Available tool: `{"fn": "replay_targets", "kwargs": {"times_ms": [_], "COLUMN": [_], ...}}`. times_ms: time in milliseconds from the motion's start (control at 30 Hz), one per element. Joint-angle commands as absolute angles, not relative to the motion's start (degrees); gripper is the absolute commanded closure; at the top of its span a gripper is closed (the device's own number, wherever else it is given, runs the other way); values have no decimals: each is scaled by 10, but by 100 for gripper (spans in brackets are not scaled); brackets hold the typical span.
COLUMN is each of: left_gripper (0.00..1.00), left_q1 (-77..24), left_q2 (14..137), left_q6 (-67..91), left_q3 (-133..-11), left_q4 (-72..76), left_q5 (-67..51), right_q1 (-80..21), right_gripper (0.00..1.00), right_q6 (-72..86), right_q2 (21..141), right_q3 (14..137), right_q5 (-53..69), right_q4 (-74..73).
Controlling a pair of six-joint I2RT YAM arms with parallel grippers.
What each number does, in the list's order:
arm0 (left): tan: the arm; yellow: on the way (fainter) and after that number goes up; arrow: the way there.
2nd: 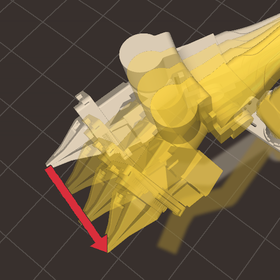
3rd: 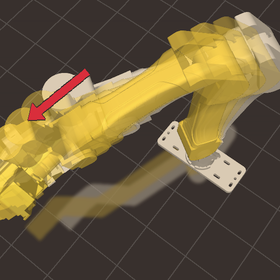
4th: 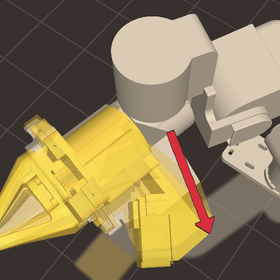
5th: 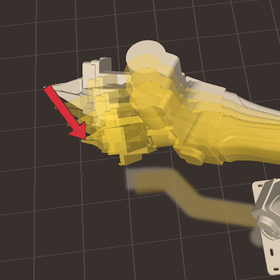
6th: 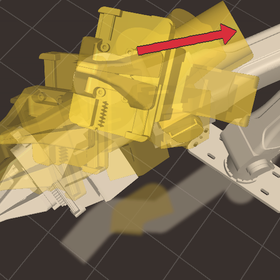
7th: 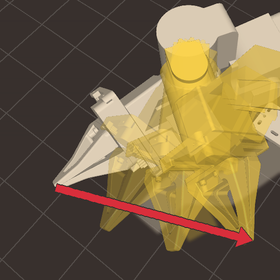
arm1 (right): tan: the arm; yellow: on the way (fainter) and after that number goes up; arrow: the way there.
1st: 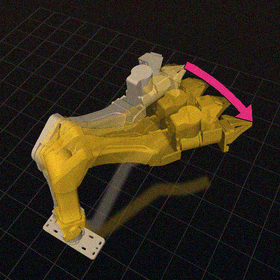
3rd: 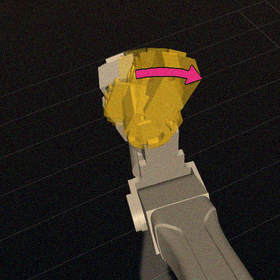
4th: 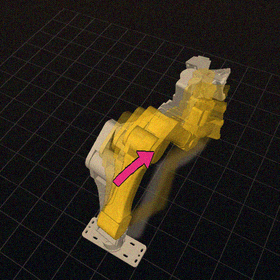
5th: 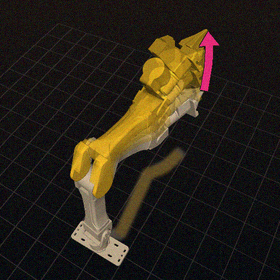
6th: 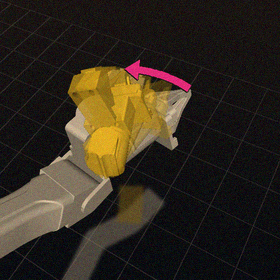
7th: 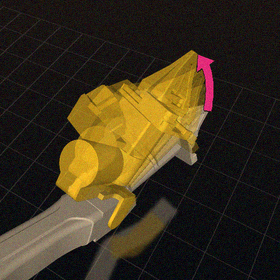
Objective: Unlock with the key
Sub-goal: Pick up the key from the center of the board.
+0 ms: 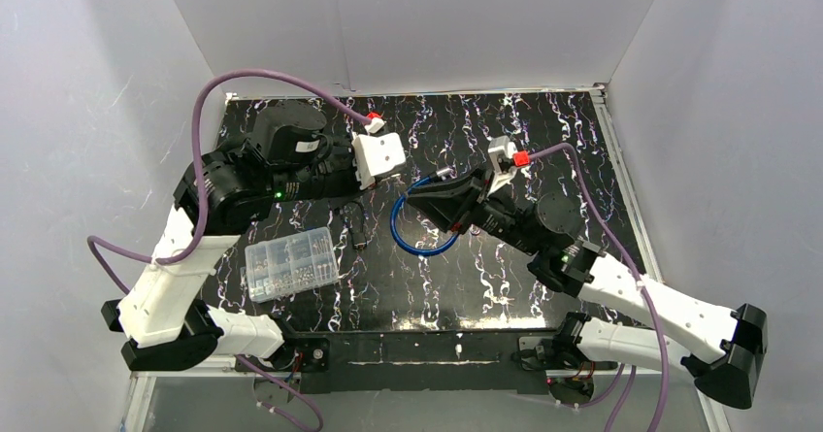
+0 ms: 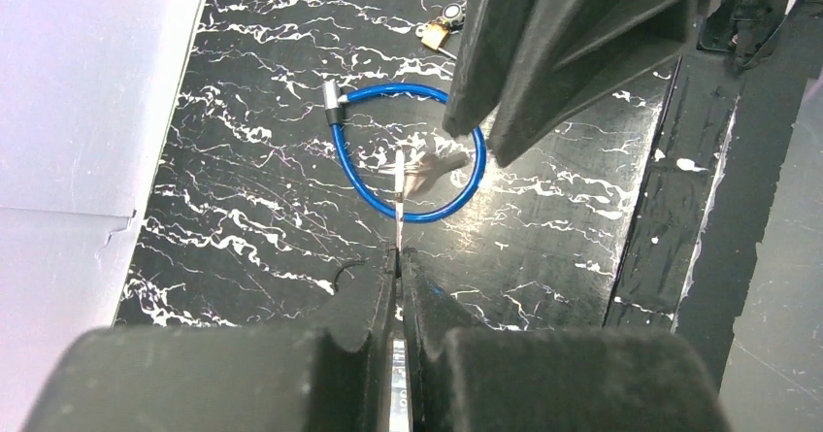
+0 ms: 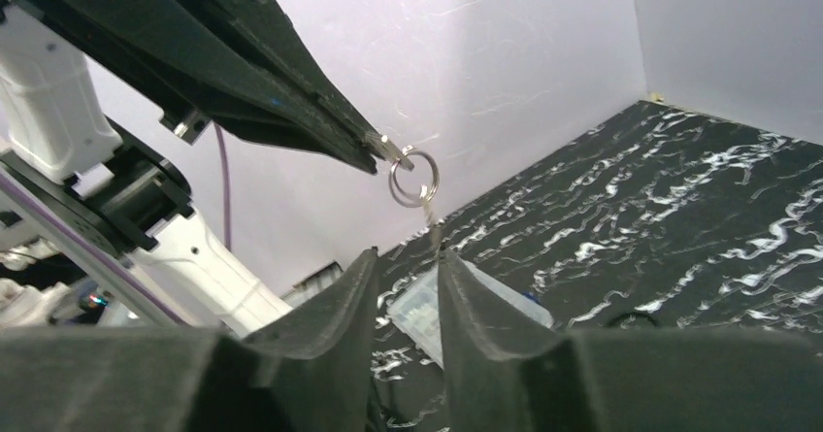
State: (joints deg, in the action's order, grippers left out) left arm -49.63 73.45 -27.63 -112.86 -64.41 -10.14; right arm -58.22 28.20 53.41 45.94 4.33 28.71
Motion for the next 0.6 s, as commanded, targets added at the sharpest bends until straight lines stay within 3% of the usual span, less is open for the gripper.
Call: {"fn": "replay_targets", "kwargs": {"times_ms": [0,200,567], "left_gripper": [100,100,100], "left_q1": [-496,-496,-496], "left_q2": [723,730,745], "left_q6": [-287,-303,-325], "left_q3": [-1130,-1131,-1148], "left_q4": [-657,-689,-750], "left_q5": [-103,-123,-187], "right_q1": [-584,-584,-583], "right_gripper": [59,45,53], "right_q6": [221,89,20], "right_q2": [503,502,588], "right_q3": [475,562,676], "right_q5": [27,69,218], "right_q4": [242,138,85]}}
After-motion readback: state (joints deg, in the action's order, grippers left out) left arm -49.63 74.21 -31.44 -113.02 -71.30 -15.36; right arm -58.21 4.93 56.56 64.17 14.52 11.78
